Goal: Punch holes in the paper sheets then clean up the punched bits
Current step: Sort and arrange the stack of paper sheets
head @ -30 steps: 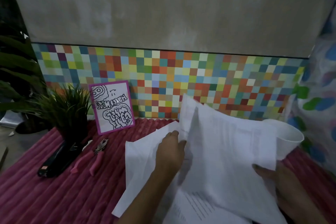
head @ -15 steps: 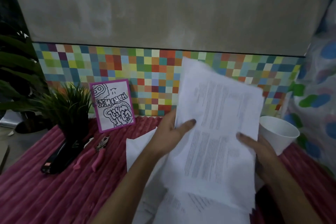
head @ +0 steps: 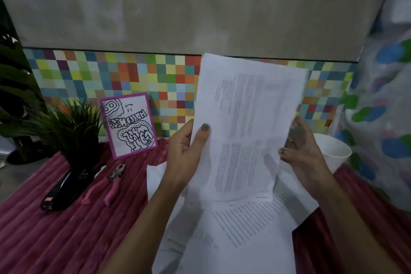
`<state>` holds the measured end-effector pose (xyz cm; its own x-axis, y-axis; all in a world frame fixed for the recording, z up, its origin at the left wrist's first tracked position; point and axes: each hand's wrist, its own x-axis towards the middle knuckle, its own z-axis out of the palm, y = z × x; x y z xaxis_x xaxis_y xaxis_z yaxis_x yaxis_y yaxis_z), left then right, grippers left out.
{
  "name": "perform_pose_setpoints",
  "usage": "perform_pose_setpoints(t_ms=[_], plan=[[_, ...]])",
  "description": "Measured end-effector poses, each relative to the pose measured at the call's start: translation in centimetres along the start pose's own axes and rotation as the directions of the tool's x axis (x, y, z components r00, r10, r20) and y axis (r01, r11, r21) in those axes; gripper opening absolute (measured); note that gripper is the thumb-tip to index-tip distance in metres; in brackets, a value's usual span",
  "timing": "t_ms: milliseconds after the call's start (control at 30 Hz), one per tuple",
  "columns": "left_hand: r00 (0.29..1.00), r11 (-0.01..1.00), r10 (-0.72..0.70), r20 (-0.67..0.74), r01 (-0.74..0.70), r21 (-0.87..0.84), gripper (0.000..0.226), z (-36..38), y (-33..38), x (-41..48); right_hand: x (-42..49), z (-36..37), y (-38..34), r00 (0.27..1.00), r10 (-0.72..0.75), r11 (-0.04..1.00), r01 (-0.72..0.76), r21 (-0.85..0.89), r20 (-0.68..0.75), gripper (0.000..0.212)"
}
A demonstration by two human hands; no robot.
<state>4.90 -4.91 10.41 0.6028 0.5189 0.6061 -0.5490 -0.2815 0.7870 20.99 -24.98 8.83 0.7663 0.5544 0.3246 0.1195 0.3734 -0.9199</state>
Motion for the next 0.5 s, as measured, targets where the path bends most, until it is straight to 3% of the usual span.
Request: perform_pose_setpoints(t_ms=[100,233,300,433,500], plan=[[1.0,1.0,0.004,0.015,-0.005,0.014,0.023,-0.1,-0.3,-0.3,0.0,-0.8,0.5,0.991,0.072,0.995,-0.08,0.063,0.114,0.119],[0.993,0.996,-0.068,0.093,0.063,0.056,0.018,0.4,-1.1,-0.2,-0.5,0.0,0.0,0.993,0.035,0.999,-0.031,-0.038,0.112,0.071],[0.987,0.994,-0.103,0.122,0.098,0.046,0.017,0.8,-1.7,-0.5,-0.8,-0.2,0.2,0.995,0.035,0.997,-0.029,-0.064,0.095,0.064],[0.999,0.997,0.017,-0.051,-0.013,0.082,0.021,1.3,-1.7,-0.7,-1.4,-0.9,0.0,0.995,0.085,0.994,-0.088,0.064,0.054,0.057],[0.987,0.994,0.084,-0.135,-0.074,0.078,0.023,1.5,-1.4,-0.5,-1.7,-0.7,-0.4,0.996,0.076,0.996,-0.078,0.046,0.043,0.066]])
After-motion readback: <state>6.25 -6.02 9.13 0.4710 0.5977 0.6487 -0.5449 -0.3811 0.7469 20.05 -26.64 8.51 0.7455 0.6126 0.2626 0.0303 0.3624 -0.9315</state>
